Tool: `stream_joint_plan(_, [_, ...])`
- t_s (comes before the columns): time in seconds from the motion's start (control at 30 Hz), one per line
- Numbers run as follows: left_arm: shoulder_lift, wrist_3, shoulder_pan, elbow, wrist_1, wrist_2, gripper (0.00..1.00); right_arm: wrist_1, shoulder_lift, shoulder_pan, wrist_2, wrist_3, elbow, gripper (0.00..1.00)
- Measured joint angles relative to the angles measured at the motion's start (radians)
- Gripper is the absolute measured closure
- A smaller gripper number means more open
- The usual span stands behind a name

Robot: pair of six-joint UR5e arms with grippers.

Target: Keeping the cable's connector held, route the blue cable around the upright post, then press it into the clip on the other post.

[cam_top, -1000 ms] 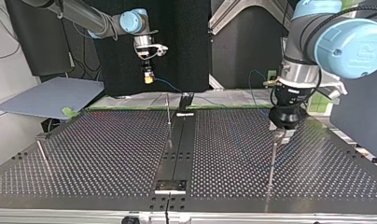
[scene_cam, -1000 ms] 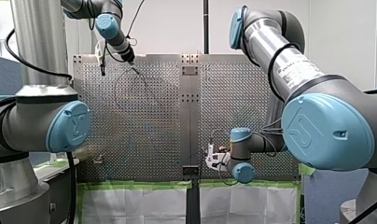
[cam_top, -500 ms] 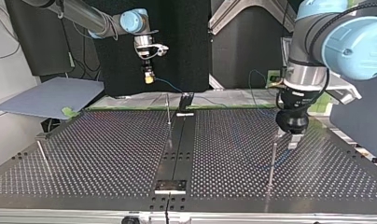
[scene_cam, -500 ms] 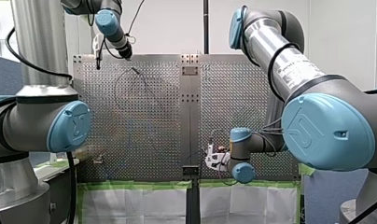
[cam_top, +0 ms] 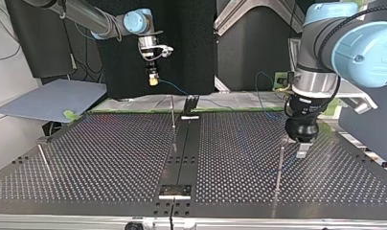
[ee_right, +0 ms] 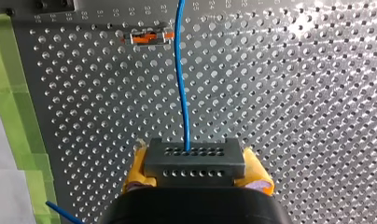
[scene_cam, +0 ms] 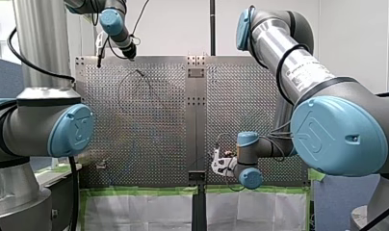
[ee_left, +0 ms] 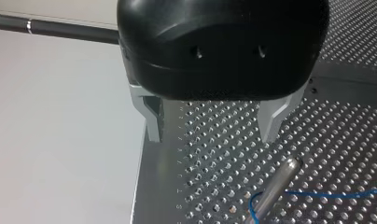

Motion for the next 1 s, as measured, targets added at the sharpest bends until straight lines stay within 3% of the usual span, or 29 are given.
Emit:
stream_joint_plan(0.47, [-0.008, -0.014, -0.013, 0.000, -0.006, -0.034, 0.00, 0.001, 0.000, 0.007, -0.002, 0.005, 0.000, 1.00])
stream_joint_plan(0.7, [-0.023, -0.020, -0.025, 0.000, -0.041, -0.071, 0.00, -0.001, 0.000, 0.009, -0.008, 0.006, 0.000, 1.00])
stream_joint_plan(1.0, [-0.024, -0.061, -0.037, 0.000, -0.062, -0.088, 0.00, -0.002, 0.000, 0.011, -0.009, 0.006, 0.000, 1.00])
